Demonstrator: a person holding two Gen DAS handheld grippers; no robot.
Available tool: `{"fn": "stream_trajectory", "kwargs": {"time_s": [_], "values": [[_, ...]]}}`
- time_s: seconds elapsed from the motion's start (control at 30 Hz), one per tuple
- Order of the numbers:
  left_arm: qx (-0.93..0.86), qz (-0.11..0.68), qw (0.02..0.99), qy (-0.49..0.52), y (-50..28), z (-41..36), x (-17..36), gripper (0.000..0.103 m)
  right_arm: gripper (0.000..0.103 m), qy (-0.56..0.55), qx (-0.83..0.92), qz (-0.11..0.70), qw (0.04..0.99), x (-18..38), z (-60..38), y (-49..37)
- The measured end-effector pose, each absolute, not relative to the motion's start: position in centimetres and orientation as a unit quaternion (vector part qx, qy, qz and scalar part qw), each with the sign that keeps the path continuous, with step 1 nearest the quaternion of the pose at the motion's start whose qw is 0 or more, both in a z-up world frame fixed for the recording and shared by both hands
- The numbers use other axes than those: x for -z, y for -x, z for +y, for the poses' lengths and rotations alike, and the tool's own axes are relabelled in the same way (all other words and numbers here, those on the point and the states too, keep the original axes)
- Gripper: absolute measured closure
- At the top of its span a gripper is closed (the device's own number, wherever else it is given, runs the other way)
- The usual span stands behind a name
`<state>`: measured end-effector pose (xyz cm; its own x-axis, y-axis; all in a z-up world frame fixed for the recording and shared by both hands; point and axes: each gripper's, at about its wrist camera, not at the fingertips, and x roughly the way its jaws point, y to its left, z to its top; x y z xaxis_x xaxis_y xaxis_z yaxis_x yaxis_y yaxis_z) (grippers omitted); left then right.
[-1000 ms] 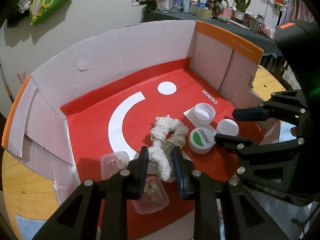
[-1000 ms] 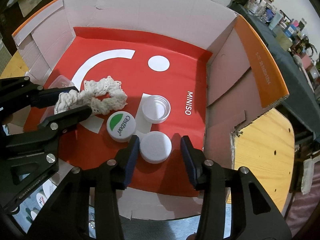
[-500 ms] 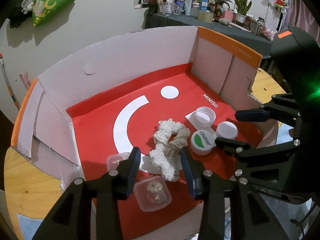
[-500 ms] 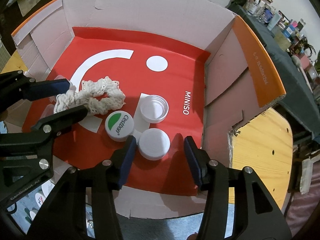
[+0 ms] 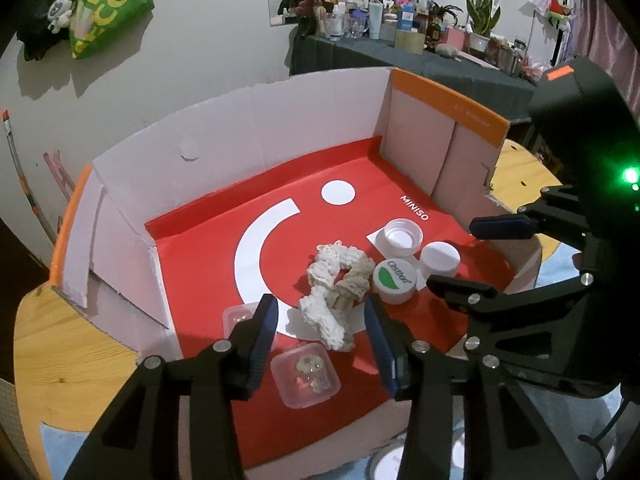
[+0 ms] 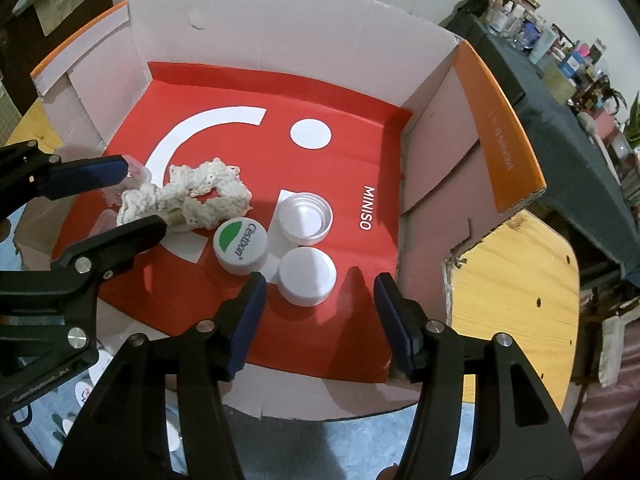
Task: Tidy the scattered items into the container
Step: 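Lower and release the scrunchie with left tool while right tool releases the white cap, then withdraw both tools from the box back toward the towel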
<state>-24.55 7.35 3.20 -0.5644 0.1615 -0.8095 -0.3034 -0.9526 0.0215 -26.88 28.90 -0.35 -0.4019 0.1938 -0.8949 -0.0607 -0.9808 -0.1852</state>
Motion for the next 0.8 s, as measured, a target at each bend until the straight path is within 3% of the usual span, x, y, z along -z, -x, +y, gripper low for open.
{"fn": "stream_trajectory", "kwargs": {"time_s": [0.33, 0.8], "values": [[-0.892, 0.080, 0.131, 0.426, 22.4, 7.0, -5.4, 0.043, 0.048, 0.530, -0.842, -0.063, 0.077, -0.6, 28.5, 26.3], [-0.902, 0.077, 0.140, 0.400, 16.8, 6.0, -7.4, 0.032, 0.037, 0.495, -0.863, -0.065, 0.073, -3.4, 25.8, 21.9]]}}
